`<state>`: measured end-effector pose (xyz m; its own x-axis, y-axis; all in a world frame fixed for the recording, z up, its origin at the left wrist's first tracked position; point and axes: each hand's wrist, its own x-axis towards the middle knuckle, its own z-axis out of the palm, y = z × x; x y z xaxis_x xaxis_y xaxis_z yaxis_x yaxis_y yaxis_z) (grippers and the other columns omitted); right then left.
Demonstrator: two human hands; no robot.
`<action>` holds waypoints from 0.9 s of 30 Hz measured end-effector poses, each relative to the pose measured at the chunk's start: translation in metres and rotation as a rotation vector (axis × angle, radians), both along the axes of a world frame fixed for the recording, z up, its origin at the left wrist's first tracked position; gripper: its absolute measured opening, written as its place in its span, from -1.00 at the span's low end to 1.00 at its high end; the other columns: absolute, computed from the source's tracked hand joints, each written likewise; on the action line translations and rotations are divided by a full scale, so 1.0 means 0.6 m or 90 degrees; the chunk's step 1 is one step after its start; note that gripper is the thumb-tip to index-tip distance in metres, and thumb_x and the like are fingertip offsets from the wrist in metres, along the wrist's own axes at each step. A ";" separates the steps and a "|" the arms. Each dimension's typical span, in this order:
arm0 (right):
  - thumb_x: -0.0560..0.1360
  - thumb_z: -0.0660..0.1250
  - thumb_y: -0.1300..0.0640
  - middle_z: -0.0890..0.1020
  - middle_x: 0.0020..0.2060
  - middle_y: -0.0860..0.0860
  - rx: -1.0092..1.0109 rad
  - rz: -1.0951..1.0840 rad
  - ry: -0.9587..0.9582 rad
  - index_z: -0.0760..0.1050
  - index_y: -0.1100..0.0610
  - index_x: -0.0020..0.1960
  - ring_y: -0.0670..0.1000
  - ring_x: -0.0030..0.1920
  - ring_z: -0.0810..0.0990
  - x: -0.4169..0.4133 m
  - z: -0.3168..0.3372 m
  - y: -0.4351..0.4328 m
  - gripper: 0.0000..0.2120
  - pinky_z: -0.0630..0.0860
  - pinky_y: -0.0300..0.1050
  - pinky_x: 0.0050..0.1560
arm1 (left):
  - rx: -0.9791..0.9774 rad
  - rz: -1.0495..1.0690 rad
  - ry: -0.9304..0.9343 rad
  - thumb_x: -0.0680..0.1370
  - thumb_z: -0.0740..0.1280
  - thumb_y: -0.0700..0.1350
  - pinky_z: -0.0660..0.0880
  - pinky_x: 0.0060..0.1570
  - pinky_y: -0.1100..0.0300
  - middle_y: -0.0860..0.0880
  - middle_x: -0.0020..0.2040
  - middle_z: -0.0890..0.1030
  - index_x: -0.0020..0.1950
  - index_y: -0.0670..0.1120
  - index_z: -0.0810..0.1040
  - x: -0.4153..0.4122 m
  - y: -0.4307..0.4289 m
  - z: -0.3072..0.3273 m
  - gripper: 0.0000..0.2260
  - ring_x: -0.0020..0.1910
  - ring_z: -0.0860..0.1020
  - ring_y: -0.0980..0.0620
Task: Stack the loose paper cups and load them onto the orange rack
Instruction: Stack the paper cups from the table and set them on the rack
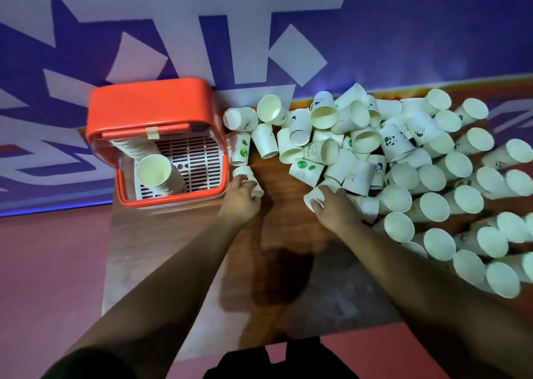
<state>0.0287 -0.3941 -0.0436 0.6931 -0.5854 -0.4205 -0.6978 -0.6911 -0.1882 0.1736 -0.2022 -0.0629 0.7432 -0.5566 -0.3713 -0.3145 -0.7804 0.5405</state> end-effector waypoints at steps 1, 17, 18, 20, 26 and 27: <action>0.57 0.18 -0.16 0.43 0.26 0.26 0.007 0.004 0.005 0.29 -0.02 0.46 0.27 0.21 0.47 -0.004 -0.004 -0.001 -0.49 0.42 0.05 0.19 | -0.005 -0.008 0.006 0.55 0.27 -0.18 0.18 0.50 -0.01 -0.16 0.47 0.27 0.44 -0.09 0.45 -0.006 0.003 -0.001 -0.57 0.47 0.23 -0.18; 0.38 0.48 -0.02 0.38 0.24 0.09 -0.142 0.386 -0.026 0.37 0.07 0.34 0.11 0.25 0.36 -0.044 -0.020 0.044 -0.40 0.36 -0.04 0.27 | 0.119 -0.227 -0.166 0.45 0.43 0.00 0.20 0.34 0.03 0.00 0.39 0.42 0.46 0.03 0.30 -0.072 0.070 -0.028 -0.40 0.37 0.35 -0.05; 0.36 0.49 -0.07 0.38 0.26 0.07 -0.129 0.408 -0.031 0.37 0.08 0.33 0.10 0.28 0.35 -0.045 -0.022 0.045 -0.38 0.34 -0.04 0.30 | 0.119 -0.219 -0.160 0.45 0.43 0.04 0.20 0.33 0.03 0.00 0.39 0.44 0.45 0.02 0.31 -0.075 0.076 -0.030 -0.39 0.35 0.36 -0.05; 0.35 0.48 -0.13 0.43 0.26 0.04 -0.052 0.392 -0.013 0.35 0.10 0.31 0.07 0.30 0.38 -0.045 -0.024 0.048 -0.36 0.34 -0.05 0.29 | 0.094 -0.177 -0.136 0.43 0.46 0.11 0.24 0.30 0.01 0.00 0.35 0.46 0.42 0.00 0.34 -0.083 0.089 -0.029 -0.38 0.33 0.37 -0.06; 0.32 0.53 -0.12 0.44 0.25 0.07 0.211 0.078 -0.088 0.31 0.11 0.33 0.10 0.26 0.45 -0.040 0.000 0.069 -0.28 0.45 -0.03 0.21 | -0.082 0.069 -0.061 0.34 0.55 0.15 0.37 0.23 0.03 0.00 0.28 0.53 0.39 0.01 0.42 -0.094 0.148 -0.018 -0.32 0.26 0.41 -0.06; 0.33 0.52 -0.13 0.41 0.29 0.06 0.244 0.052 -0.095 0.29 0.09 0.38 0.08 0.29 0.44 -0.033 0.010 0.074 -0.26 0.45 -0.02 0.24 | -0.115 0.109 -0.049 0.35 0.55 0.15 0.38 0.25 0.03 0.02 0.29 0.53 0.42 0.05 0.41 -0.094 0.159 -0.011 -0.31 0.26 0.39 -0.03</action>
<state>0.0090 -0.3498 -0.0374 0.8008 -0.3463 -0.4886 -0.5890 -0.6033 -0.5377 0.1172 -0.1066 -0.0695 0.8542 -0.4727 -0.2164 -0.2316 -0.7187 0.6556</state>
